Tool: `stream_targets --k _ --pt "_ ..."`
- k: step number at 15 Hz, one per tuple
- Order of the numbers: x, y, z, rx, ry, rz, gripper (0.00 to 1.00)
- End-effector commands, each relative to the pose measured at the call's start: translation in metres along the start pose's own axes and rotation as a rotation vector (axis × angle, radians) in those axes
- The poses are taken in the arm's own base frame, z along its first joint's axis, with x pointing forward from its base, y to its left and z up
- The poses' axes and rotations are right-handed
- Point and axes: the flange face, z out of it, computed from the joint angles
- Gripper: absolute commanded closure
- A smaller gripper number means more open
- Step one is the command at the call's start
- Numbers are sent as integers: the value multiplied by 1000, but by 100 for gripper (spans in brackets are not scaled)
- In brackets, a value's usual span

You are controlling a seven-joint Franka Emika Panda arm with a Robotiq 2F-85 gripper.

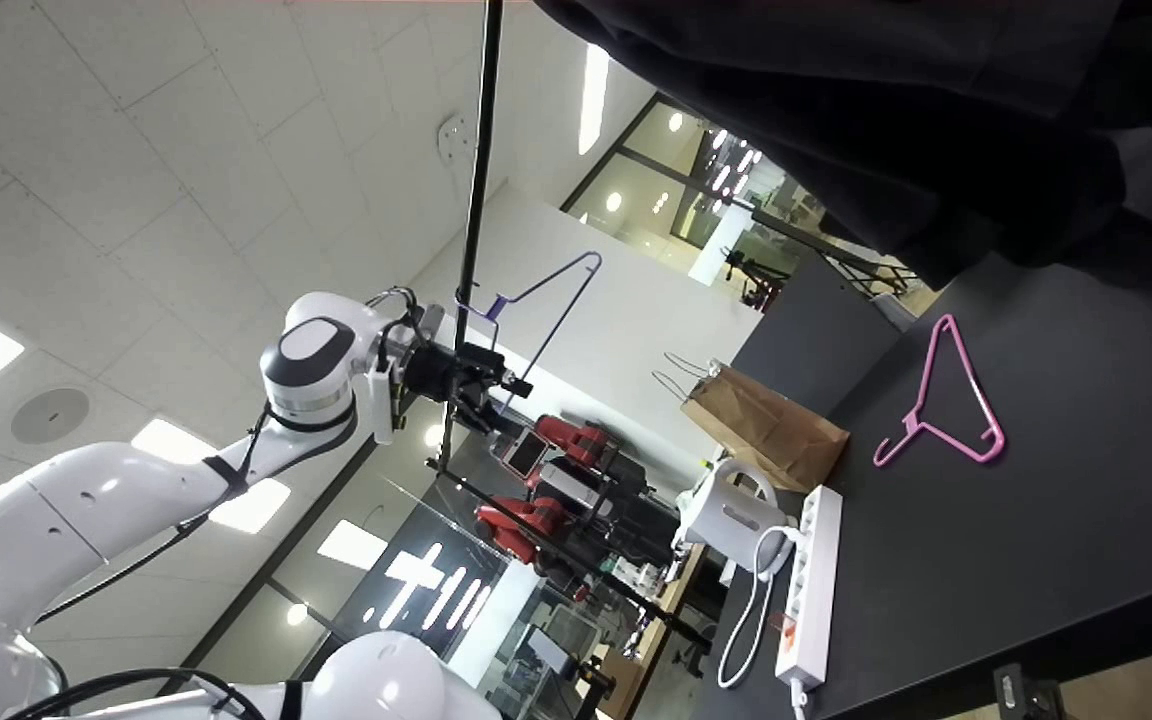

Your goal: Hang the pink hang wire on the hang, then take the blue hang wire on the hang and put it on the table

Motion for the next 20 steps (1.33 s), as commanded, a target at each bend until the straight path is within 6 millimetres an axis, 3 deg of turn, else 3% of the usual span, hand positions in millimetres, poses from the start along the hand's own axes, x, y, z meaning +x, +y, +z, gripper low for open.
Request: stream_targets --k 1,4,20 --pt "2 -11 -16 6 56 141 0" --pt "4 -15 -18 -8 83 184 0" --pt "4 8 -25 -24 134 235 0"
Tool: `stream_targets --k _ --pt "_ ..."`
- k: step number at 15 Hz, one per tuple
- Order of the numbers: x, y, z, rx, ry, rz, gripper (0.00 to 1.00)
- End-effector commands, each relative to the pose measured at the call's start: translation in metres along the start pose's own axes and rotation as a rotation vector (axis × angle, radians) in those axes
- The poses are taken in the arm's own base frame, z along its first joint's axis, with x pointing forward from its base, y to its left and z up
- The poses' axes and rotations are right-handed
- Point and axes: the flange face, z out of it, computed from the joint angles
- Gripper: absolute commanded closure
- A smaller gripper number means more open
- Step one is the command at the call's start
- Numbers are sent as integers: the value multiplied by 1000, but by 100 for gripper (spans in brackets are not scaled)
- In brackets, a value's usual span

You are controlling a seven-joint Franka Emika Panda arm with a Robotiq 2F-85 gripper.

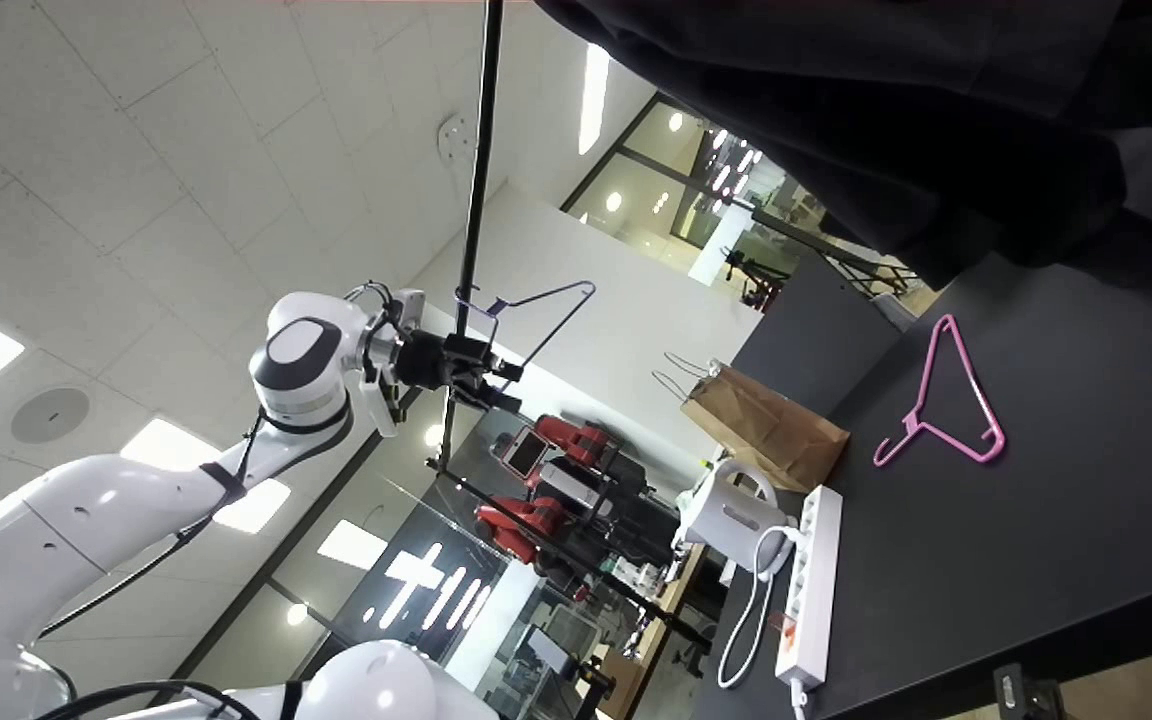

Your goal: Hang the pink hang wire on the hang, then take the blue hang wire on the hang and put it on the table

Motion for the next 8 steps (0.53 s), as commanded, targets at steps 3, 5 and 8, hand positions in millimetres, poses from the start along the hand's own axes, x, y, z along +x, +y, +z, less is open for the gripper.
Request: stream_targets --k 3,5,8 --pt "1 1 -1 1 4 3 0" --pt "1 1 -1 2 6 3 0" --pt "1 1 -1 2 7 3 0"
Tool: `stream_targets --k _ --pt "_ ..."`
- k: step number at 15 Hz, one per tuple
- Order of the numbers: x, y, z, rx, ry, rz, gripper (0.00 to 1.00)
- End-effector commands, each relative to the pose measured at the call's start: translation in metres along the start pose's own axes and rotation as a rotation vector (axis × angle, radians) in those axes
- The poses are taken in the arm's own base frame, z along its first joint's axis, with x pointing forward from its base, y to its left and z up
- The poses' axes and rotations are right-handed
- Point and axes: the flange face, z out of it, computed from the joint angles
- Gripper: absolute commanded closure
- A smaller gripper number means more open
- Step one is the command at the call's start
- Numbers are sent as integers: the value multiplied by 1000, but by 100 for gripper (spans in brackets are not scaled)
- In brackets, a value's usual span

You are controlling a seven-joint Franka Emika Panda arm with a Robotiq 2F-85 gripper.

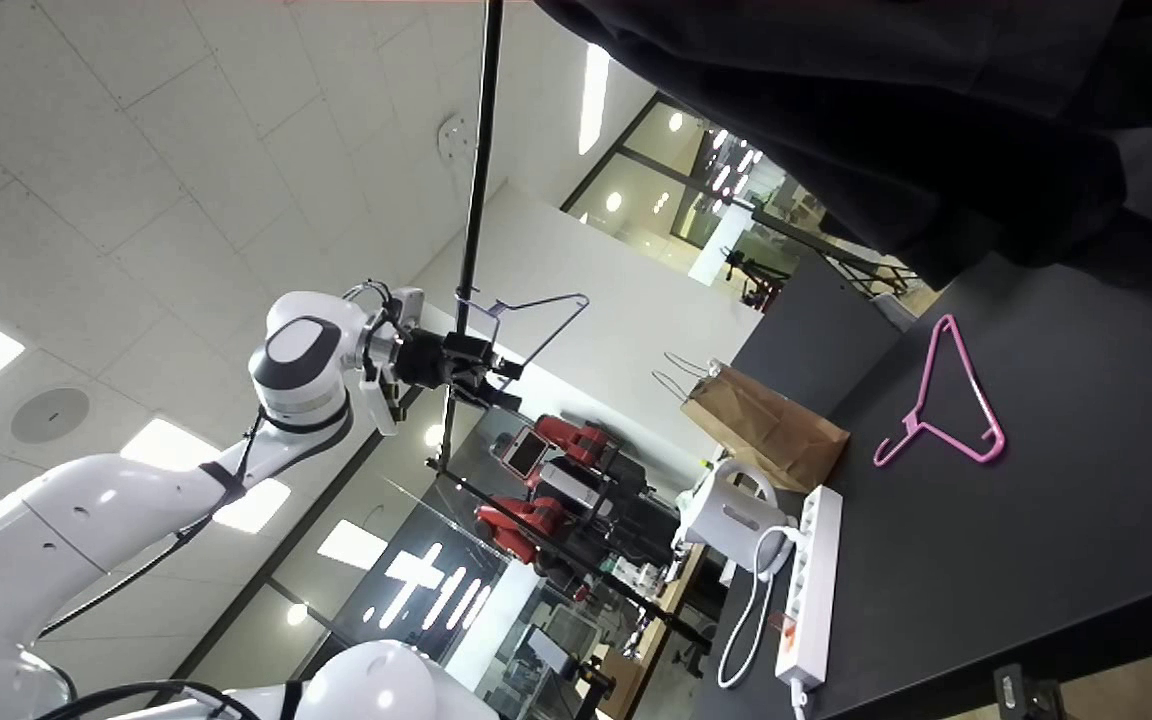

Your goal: Hang the pink hang wire on the hang, then take the blue hang wire on the hang and put it on the table

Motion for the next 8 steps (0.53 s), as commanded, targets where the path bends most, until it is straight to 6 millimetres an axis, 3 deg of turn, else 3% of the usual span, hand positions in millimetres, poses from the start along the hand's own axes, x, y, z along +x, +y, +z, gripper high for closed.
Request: stream_targets --k 1,5,8 --pt "0 0 -1 0 -1 0 0" --pt "0 0 -1 0 0 0 0" --pt "15 13 20 -68 31 -99 0"
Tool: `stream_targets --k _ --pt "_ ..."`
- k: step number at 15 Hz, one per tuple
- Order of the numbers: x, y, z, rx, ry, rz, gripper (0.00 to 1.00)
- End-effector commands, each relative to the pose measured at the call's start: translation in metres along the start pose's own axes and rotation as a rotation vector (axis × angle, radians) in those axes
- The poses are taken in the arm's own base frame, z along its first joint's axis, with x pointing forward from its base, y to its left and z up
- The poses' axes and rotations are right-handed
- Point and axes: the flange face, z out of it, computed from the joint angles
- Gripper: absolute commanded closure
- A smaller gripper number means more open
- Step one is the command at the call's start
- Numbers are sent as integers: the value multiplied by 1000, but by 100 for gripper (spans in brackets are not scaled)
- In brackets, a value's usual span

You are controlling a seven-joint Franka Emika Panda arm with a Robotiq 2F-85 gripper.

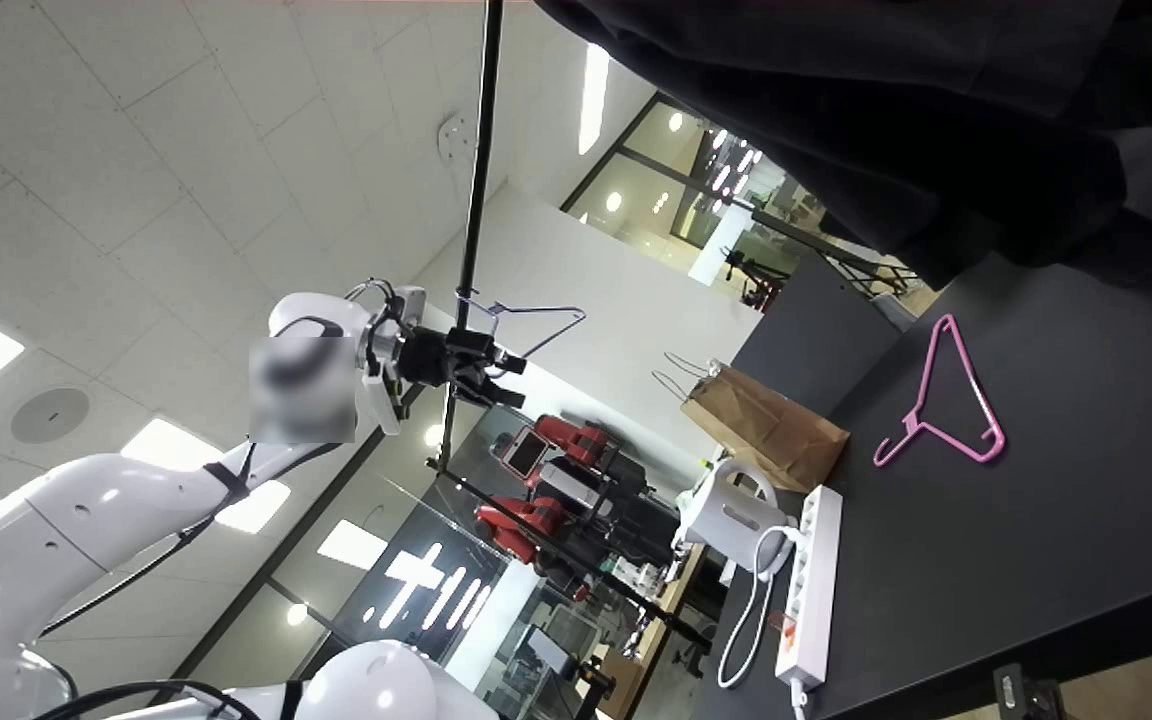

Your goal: Hang the pink hang wire on the hang, then take the blue hang wire on the hang and put it on the table

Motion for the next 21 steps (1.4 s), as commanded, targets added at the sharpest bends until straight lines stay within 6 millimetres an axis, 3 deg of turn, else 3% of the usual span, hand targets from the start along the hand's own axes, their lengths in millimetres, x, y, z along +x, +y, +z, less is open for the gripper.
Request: stream_targets --k 1,4,9,12,14,15,17,21 --pt "18 18 29 -64 14 -91 0" --pt "39 45 73 -113 1 -156 0" --pt "72 90 169 -83 -109 -192 0" --pt "88 107 227 -39 -243 -145 0" --pt "101 111 255 -1 -311 -95 0" --pt "76 106 236 -20 -253 -125 0" --pt "81 107 255 -19 -278 -124 0" --pt "81 106 244 -19 -259 -126 0"
